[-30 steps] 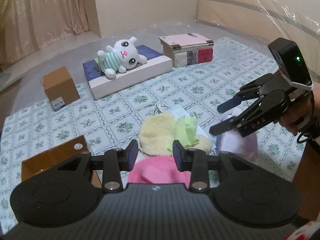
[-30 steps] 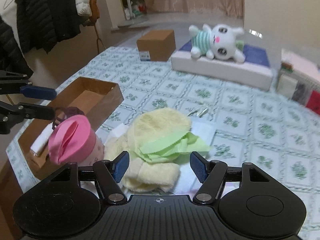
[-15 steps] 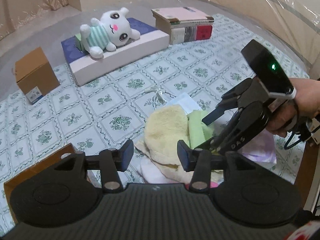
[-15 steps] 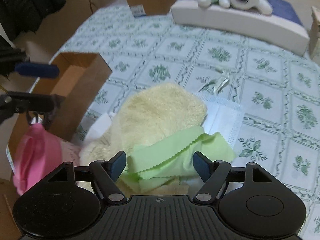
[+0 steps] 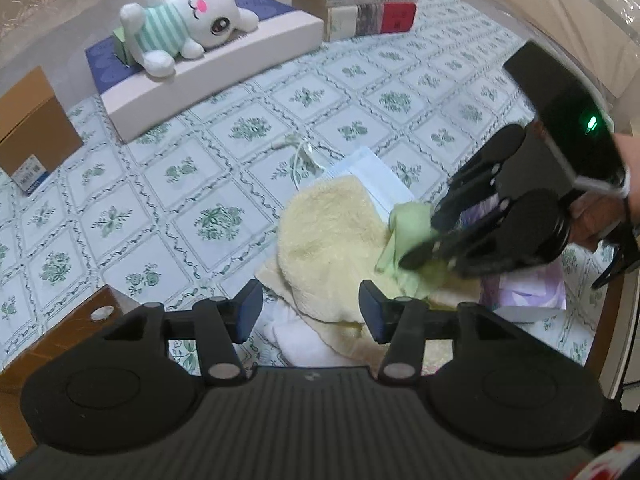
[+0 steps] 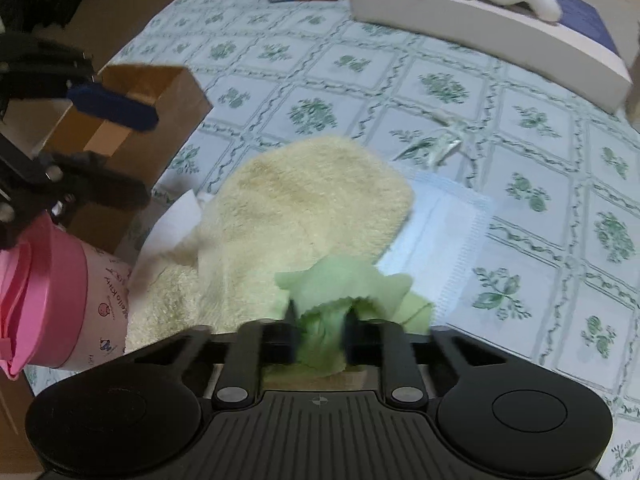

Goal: Organize soft objects
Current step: 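Grasp the green cloth with the right tool while the left tool lowers onto the yellow towel, then close the left tool on the yellow towel while the right tool holds the green cloth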

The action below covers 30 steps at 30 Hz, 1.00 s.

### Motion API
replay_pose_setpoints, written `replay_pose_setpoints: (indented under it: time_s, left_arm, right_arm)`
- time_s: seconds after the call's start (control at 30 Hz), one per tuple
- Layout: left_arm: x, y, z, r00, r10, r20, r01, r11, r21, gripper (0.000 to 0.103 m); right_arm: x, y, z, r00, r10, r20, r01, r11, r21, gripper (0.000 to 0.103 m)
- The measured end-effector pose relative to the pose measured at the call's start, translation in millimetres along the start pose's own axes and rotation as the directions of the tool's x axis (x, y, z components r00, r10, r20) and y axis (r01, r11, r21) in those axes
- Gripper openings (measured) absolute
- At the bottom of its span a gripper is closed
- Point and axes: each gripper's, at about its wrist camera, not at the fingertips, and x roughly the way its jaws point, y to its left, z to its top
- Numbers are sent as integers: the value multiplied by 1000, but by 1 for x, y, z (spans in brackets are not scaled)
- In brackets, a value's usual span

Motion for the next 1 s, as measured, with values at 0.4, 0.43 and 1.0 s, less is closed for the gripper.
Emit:
replay_pose_setpoints:
  time_s: [0.4,0.43,1.0]
  left_arm:
    - [51,-14,27,979,-89,-182,105,991,78,81]
    - [56,-16,28,976,-84,-201,103,991,89,82]
    - [126,-37,32,866,5,-501,133,962,239,86]
  right_arm:
    - [-50,-25,3,984,-50,172,34,995,90,7]
    - [-52,-27,3,982,-56,181,39,995,95,7]
    - [-46,-45,-10,972,-55,226,22,989,145,7]
